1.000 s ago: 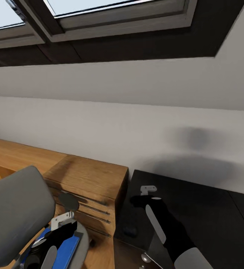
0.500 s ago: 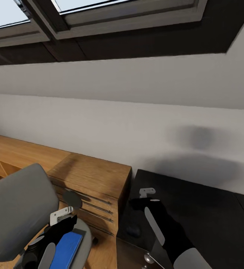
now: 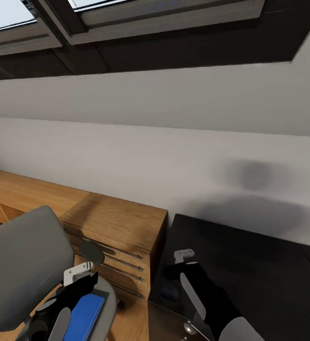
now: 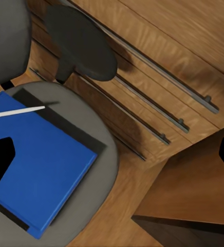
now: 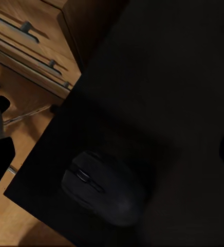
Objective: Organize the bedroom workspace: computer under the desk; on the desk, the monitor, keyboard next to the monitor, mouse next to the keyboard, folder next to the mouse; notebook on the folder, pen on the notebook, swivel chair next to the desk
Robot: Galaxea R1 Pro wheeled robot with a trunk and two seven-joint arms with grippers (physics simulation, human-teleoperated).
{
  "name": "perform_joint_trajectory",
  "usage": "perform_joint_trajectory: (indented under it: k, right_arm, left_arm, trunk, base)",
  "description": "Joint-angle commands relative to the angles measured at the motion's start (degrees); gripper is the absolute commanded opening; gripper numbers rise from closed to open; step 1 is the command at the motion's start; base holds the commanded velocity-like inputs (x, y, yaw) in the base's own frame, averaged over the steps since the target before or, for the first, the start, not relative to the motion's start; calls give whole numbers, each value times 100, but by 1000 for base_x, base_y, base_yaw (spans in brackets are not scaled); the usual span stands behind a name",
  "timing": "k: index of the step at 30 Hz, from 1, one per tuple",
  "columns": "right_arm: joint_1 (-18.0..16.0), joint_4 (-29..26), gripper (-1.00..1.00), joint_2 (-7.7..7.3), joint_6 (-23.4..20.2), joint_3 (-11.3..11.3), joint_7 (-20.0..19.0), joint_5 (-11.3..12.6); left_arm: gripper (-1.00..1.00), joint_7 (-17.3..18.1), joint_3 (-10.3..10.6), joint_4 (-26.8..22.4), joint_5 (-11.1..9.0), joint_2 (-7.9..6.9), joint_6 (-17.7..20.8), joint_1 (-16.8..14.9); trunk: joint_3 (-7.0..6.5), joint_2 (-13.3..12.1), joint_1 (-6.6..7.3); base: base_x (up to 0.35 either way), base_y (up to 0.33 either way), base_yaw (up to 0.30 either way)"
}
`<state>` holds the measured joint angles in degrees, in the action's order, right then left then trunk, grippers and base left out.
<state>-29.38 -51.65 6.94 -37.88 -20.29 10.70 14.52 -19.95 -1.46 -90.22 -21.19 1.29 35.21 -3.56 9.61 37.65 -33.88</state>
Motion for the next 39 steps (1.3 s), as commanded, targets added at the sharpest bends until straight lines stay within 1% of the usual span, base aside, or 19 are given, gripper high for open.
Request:
perform_joint_trajectory:
  k: [1,15,29,37,39]
  right_arm:
    - [-6,8,100,-5,-18,-11,54,60]
    - [-15,139,100,-15,-32,24,70,75]
    - [-19,146,100,-25,-35,25,90,77]
    - [-24,217,100,-3,-125,26,56,89]
    - [-24,262,100,0,-197,20,58,99]
  left_arm:
    - [100,-45,-3,-8,-61,3,21,-5]
    - [100,-45,-7,-12,-61,3,21,0]
    - [100,-45,-12,-13,-65,3,21,-2]
    - [100,-45,-16,-13,-70,3,21,-3]
    - [100,-45,-19,-13,-70,3,21,-3]
  trunk:
    - [28,51,-24]
    - [280,612,-332]
    - [531,1174,-639]
    - [675,1494,-815]
    - [675,1494,-815]
  base:
    - [0,0,0]
    - [0,0,0]
    - [0,0,0]
    - [0,0,0]
    - [0,0,0]
